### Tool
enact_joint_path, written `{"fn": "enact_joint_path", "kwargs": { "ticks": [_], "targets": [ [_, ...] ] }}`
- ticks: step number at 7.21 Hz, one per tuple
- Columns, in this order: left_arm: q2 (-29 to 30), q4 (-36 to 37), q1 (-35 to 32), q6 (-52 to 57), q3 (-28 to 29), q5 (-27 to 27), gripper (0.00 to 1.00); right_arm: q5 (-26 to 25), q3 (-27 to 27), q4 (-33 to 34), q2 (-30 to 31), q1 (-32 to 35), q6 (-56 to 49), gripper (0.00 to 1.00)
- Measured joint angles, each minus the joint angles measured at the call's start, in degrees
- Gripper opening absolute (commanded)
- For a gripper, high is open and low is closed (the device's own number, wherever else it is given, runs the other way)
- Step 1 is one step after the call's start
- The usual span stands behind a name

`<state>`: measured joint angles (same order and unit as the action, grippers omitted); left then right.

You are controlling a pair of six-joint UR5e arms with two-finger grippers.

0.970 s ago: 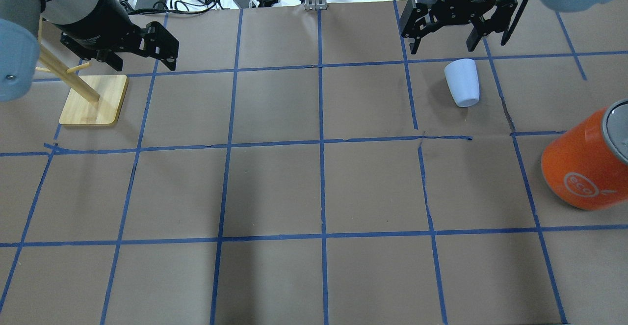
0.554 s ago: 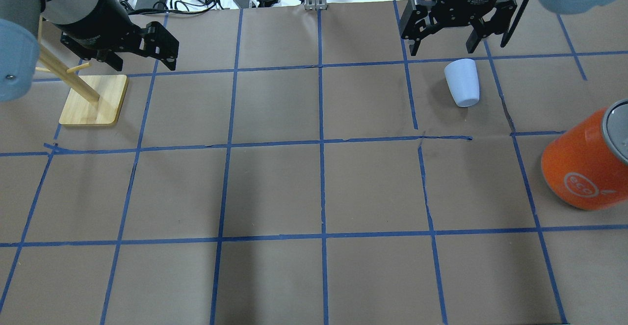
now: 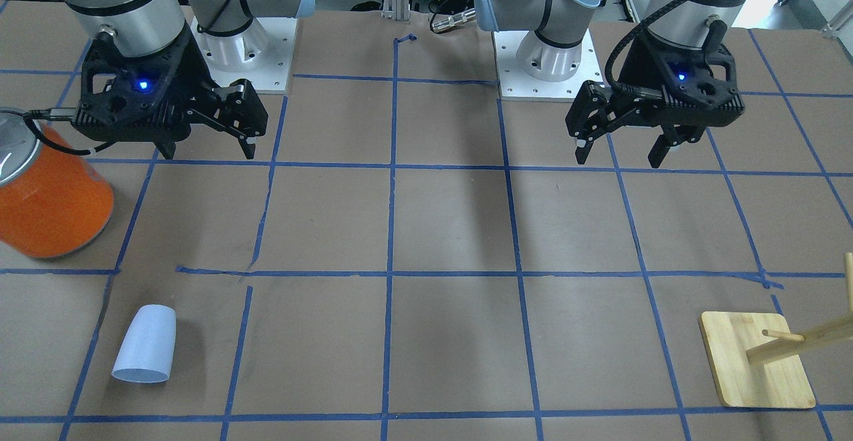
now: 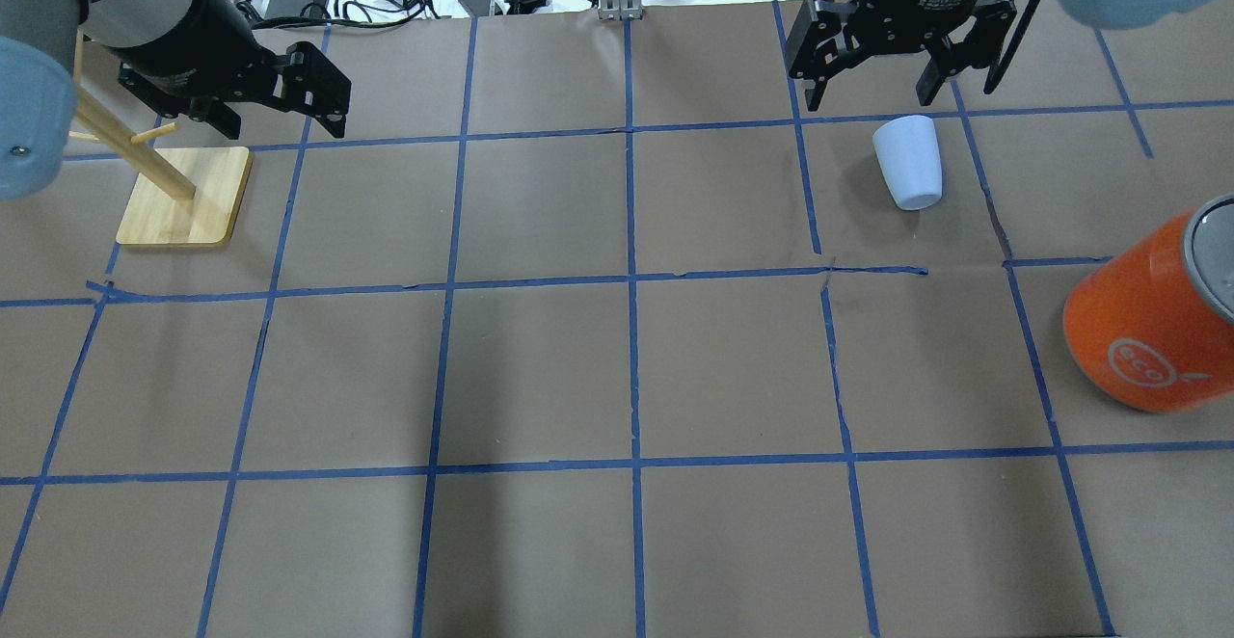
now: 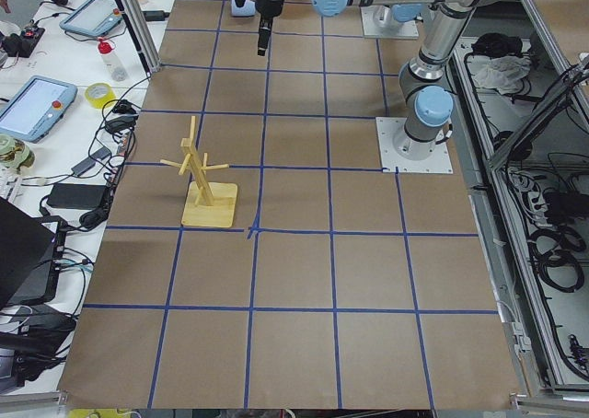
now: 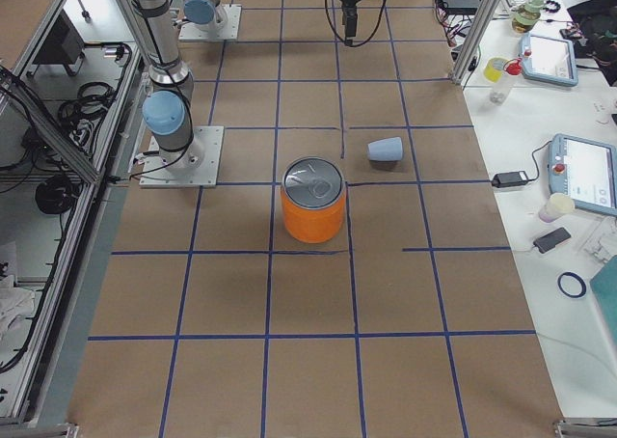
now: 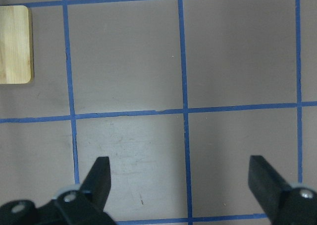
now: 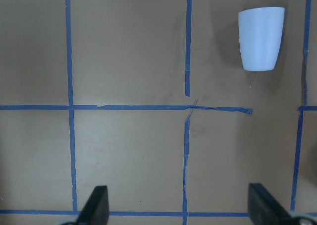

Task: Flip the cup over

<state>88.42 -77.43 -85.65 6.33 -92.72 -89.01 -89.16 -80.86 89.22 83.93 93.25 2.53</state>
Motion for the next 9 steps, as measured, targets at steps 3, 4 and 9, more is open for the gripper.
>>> {"fn": "enact_joint_path", "kwargs": {
  "ticks": [3,4,9],
  "targets": [
    [0.00,0.00,0.00,0.00,0.03,0.00,1.00,-0.22,0.72,0.72,-0.60,-0.93,0.69,1.00],
    [0.00,0.00,-0.01,0.00,0.05,0.04,1.00,-0.35,0.97,1.32,-1.57,-3.72,0.78,1.00],
    [0.00,0.00,-0.19,-0.10,0.01,0.09,1.00,0.40,-2.44,22.16,-18.00,-12.95,-4.74,0.96]
  ]
}}
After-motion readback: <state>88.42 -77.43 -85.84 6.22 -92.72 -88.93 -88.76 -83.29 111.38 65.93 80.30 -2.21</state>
